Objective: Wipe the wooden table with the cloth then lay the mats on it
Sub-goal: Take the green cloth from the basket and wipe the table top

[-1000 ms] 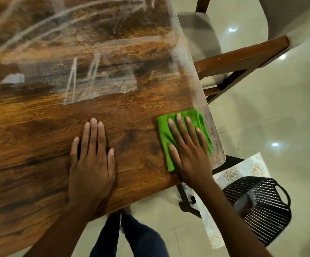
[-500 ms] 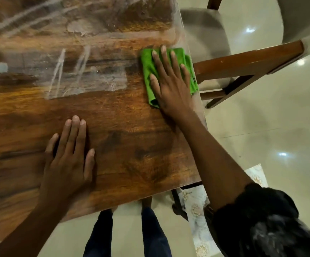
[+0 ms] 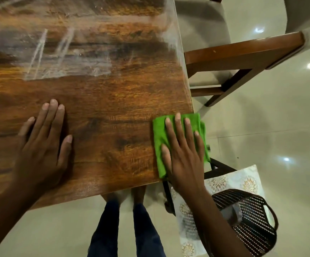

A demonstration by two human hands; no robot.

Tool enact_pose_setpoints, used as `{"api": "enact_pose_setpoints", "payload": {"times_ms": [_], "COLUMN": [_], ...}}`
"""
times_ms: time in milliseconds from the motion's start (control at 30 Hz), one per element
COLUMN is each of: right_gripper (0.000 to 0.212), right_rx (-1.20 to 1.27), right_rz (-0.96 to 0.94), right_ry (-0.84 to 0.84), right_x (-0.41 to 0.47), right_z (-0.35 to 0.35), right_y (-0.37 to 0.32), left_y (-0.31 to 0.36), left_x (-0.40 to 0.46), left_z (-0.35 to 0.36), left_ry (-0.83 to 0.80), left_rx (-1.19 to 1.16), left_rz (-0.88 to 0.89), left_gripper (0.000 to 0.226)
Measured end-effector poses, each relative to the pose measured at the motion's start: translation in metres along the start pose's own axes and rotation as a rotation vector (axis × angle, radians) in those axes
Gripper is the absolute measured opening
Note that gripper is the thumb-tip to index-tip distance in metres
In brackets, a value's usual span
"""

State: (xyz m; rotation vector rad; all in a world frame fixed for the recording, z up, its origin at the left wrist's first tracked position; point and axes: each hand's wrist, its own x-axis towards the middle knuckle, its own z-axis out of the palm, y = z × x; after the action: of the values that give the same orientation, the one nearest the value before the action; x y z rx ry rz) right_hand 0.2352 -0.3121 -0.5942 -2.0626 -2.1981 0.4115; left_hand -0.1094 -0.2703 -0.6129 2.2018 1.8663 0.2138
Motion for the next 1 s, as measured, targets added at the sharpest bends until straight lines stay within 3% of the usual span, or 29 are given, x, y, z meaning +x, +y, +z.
{"api": "enact_pose_setpoints", "payload": {"times_ms": [233,367,467,600,700,833,1000], "right_gripper": [0.064,0.063,0.066,0.069,0.067,0.064,0.064], "right_rx": [-0.063,-0.023,0.021,-0.007,-0.011,0.022,0.053], "right_rz": [-0.043,0.026,0.115,-0.083,-0.137,0.036,-0.01], "right_ry": [0.109,0.102,0.028,-0.079,-0.063,-0.003,0.076], "right_x": [0.141,0.085,0.016,-0.044,-0.05,-0.036,0.044], "right_z": [-0.004,0.004,0.018,0.035,0.03,0.01,-0.004], "right_y": [0.009,-0.008,-0.057,-0.119,-0.094,-0.019,0.02], "left_y": [0.005,0.006,0.007,0.008,0.007,0.005,0.002], "left_x": [-0.002,-0.003,-0.003,-0.004,-0.005,-0.003,0.0], "left_z": [-0.003,-0.006,-0.007,-0.006,-0.006,-0.004,-0.002], "left_ry": [0.031,0.024,0.031,0.052,0.038,0.005,0.035], "left_rx": [0.019,0.0,0.01,0.045,0.05,0.027,0.024], "left_rz": [0.01,0.004,0.007,0.008,0.01,0.001,0.009], "left_gripper": [0.068,0.068,0.068,0.068,0.069,0.07,0.07]}}
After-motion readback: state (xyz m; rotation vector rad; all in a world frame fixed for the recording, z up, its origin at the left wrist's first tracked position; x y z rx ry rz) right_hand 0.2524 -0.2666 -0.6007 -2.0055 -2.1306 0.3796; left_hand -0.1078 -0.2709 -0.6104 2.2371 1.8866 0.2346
